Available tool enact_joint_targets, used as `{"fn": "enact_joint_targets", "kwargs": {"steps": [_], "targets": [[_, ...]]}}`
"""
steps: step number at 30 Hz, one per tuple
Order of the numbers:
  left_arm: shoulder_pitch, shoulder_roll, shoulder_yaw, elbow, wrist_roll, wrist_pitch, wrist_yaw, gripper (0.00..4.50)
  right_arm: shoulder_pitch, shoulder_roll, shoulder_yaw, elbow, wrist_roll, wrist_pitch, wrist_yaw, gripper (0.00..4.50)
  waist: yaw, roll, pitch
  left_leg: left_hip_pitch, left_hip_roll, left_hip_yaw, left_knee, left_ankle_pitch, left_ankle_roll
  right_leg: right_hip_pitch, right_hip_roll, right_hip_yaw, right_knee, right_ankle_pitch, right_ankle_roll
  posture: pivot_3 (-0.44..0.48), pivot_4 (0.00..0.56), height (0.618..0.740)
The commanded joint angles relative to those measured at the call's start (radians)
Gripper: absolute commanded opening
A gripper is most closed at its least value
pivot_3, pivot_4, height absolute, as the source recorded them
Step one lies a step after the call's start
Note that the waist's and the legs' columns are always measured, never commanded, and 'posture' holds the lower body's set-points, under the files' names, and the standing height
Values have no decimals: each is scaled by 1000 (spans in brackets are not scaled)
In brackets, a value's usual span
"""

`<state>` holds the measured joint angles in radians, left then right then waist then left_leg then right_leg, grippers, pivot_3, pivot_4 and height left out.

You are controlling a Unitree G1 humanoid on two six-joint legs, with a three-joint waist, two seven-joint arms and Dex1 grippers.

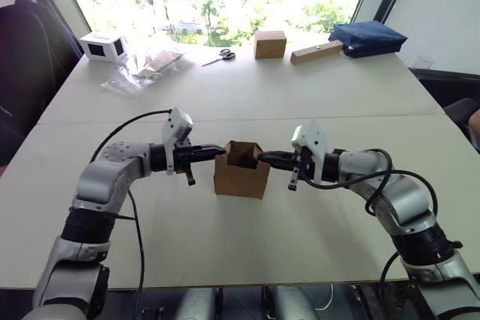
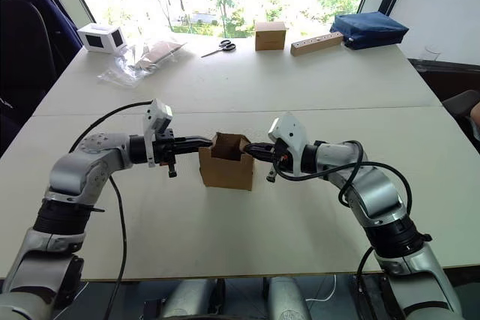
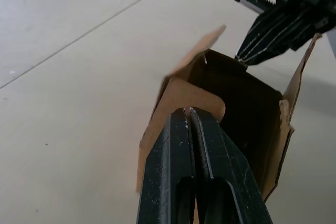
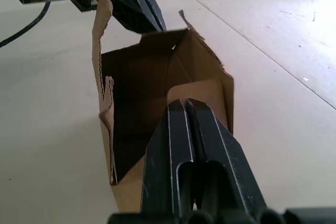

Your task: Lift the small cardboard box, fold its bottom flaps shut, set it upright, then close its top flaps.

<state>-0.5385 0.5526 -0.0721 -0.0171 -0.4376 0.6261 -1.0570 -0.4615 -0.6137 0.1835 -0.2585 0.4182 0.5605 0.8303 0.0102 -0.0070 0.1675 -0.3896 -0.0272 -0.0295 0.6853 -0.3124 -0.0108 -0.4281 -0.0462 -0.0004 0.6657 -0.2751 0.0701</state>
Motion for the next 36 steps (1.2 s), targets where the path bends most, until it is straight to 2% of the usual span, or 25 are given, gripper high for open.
{"fn": "enact_joint_targets", "kwargs": {"steps": [1,10,21,23,27,29,33,36], "targets": [[2,13,-26,1,31,-42,-9,80,-19,16,13,-9,-22,-16,11,0,0,0,0,0,0,0,0,0,0,0,0,0,0,0,0,0,150,740],[13,23,-77,12,92,-86,4,80,-54,12,74,65,-132,-53,41,0,1,0,0,0,0,0,0,0,0,0,0,0,0,0,0,0,150,740],[2,-2,-68,36,88,-88,25,80,-85,23,56,101,-161,-73,65,0,1,0,-1,1,0,0,0,0,0,1,0,0,0,0,0,0,150,740],[-3,-8,-37,35,55,-69,24,80,-88,23,38,93,-146,-70,69,0,1,0,-1,1,0,0,0,0,0,1,0,0,0,0,0,0,150,740],[-64,-1,93,44,-100,53,9,80,-91,-3,-50,56,-88,-66,91,0,0,0,0,0,0,0,0,0,0,0,0,0,0,0,0,0,150,740],[-86,7,126,66,-129,74,4,80,-87,-18,-86,31,-58,-45,98,0,0,0,0,0,0,0,0,0,0,0,0,-1,0,0,0,0,150,740],[-133,21,130,145,-96,36,8,80,-74,-46,-150,-37,-4,13,93,0,0,0,0,0,0,0,0,0,0,0,0,-1,0,0,0,0,150,740],[-180,15,83,283,-12,-62,0,80,-57,-70,-194,-142,60,97,77,0,1,0,0,0,0,0,0,0,0,0,0,-1,0,0,0,0,150,740]]}}
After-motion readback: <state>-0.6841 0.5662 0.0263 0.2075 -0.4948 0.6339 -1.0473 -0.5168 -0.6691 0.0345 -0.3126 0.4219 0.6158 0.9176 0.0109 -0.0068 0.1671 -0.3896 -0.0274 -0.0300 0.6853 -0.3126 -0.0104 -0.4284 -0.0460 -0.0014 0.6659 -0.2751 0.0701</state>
